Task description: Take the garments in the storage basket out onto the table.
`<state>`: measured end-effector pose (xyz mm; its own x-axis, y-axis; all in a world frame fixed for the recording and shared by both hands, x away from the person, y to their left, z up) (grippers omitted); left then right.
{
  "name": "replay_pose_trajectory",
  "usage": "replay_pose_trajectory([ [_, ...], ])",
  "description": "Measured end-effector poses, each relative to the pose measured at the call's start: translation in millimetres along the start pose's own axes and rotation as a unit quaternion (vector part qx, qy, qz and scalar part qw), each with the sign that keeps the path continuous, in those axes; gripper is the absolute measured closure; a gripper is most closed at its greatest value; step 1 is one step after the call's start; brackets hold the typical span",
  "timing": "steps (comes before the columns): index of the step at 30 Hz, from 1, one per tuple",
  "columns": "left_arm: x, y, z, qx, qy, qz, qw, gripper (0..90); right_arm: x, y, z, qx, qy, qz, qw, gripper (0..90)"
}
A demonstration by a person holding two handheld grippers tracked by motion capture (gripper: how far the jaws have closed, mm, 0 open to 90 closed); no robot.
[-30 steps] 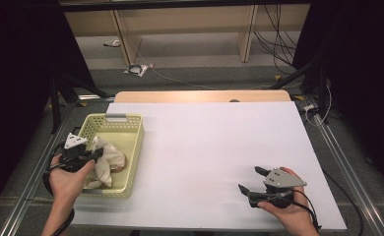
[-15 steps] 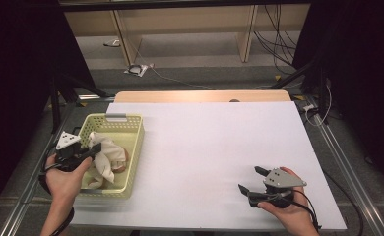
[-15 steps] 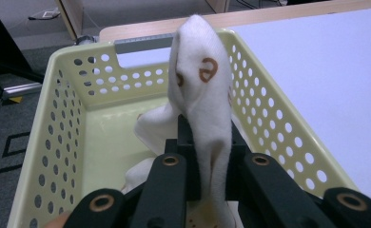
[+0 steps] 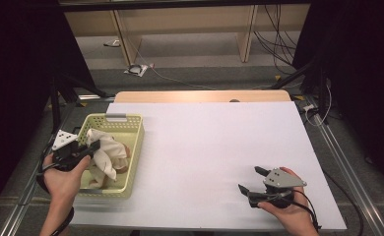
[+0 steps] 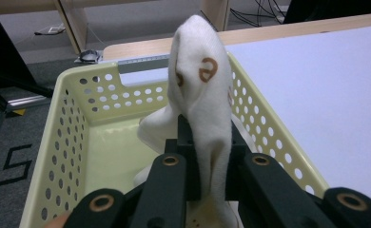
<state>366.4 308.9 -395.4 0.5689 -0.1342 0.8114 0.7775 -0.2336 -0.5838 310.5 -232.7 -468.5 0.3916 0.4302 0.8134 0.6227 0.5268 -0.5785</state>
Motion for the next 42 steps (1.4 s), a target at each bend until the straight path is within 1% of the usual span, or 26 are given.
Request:
replay_pose_trajectory([
  [4, 1.3, -1.8, -1.0, -0.003, -0.003, -0.009, 0.9999, 83.5, 0.0, -0.1, 0.0, 0.000, 0.000, -0.001, 1.0000, 19.8],
  [15, 4.4, -7.0, -2.3, 0.000, -0.002, -0.026, 0.9997, 83.5, 0.0, -0.2, -0.1, -0.001, 0.000, -0.001, 1.0000, 19.7],
  [19, 5.5, -8.7, -3.0, -0.001, -0.006, -0.033, 0.9995, 83.5, 0.0, -0.1, 0.0, -0.001, 0.000, -0.001, 1.0000, 19.6],
  [22, 6.4, -10.2, -2.5, 0.000, -0.004, -0.036, 0.9993, 83.4, 0.0, -0.2, 0.0, -0.001, 0.000, -0.001, 1.0000, 19.6],
  [42, 11.5, -18.3, -3.7, 0.000, -0.007, -0.058, 0.9983, 83.4, 0.0, 0.0, 0.0, -0.001, 0.000, -0.001, 1.0000, 19.5],
])
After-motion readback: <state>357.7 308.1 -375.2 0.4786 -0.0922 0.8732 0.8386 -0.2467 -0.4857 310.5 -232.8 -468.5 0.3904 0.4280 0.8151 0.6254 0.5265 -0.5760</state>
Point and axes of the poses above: each handheld gripper's, and its own axes: y roughly forward along the jaws, x roughly out of its top, z roughly to its left, the point moved 1 cm from there along y, roughly forward along the jaws, and after that the axes turned 7 degrees about z, right-handed, at the moved point
